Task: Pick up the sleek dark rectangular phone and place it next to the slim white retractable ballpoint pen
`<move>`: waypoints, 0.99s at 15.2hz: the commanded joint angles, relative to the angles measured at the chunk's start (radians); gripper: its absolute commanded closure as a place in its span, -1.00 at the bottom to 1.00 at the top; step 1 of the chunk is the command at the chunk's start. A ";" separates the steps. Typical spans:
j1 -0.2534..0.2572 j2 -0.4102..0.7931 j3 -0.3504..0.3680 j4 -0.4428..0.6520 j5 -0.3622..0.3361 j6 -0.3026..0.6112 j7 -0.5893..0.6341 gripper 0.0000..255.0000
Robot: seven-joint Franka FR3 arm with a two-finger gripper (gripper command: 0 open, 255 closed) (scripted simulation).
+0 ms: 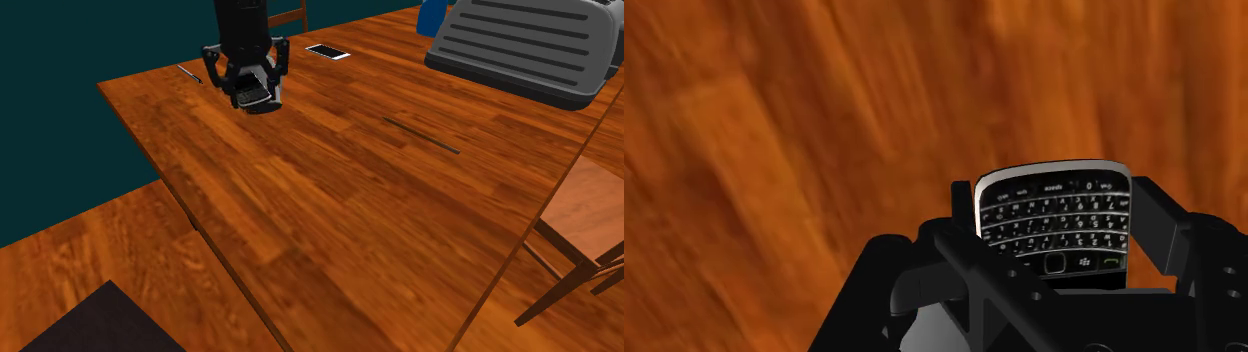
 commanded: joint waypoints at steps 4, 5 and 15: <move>0.054 0.059 0.048 0.068 0.013 -0.008 0.101 1.00; 0.065 0.073 0.057 0.086 0.016 -0.012 0.121 1.00; 0.164 0.261 0.135 0.347 0.036 -0.083 0.304 1.00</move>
